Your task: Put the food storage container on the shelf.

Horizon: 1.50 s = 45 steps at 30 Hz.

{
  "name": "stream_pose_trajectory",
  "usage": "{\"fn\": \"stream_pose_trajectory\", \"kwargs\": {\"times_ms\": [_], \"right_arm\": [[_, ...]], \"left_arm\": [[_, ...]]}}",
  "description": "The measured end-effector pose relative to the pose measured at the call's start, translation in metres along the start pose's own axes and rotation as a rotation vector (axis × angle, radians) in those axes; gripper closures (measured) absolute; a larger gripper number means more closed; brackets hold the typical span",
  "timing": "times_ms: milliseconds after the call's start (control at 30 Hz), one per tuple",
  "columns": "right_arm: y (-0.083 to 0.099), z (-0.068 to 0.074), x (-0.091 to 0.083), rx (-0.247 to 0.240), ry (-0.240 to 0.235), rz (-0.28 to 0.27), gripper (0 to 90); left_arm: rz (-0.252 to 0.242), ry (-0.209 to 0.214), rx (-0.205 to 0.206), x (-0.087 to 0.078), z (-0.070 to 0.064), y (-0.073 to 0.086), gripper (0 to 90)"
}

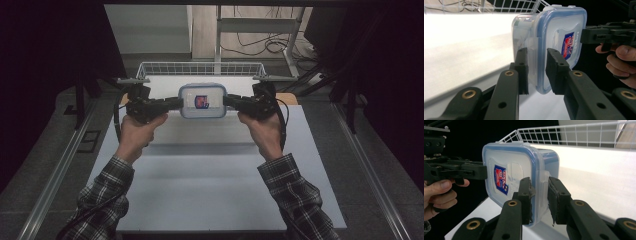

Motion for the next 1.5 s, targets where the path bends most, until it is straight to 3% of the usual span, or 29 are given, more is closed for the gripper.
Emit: {"fn": "stream_pose_trajectory", "kwargs": {"times_ms": [300,600,833,1100,1500], "right_arm": [[-0.018,-0.013,0.014,0.021,0.019,-0.016,71.7],[-0.025,-0.031,0.031,0.056,0.034,-0.016,71.1],[-0.026,-0.036,0.038,0.060,0.047,-0.008,69.4],[-0.030,-0.037,0.045,0.041,0.059,-0.005,64.3],[-0.033,-0.043,0.051,0.027,0.091,0.015,58.5]], "left_arm": [[0.010,-0.015,-0.005,0.015,0.019,-0.015,72.2],[0.028,-0.033,-0.027,0.029,0.034,-0.016,72.0],[0.030,-0.027,-0.023,0.034,0.036,-0.016,68.2],[0.029,-0.049,0.001,0.039,0.040,-0.018,62.4],[0.054,-0.070,-0.012,0.047,0.048,-0.015,58.6]]}}
Point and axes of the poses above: each handheld gripper's, and its own axes: x roughly forward along the jaws, y roughly out of its underside, z roughly to its left, the point moved 10 cm from there along x, roughly forward along the jaws, and after that the axes turned 10 degrees about x, right-handed, at the moved point
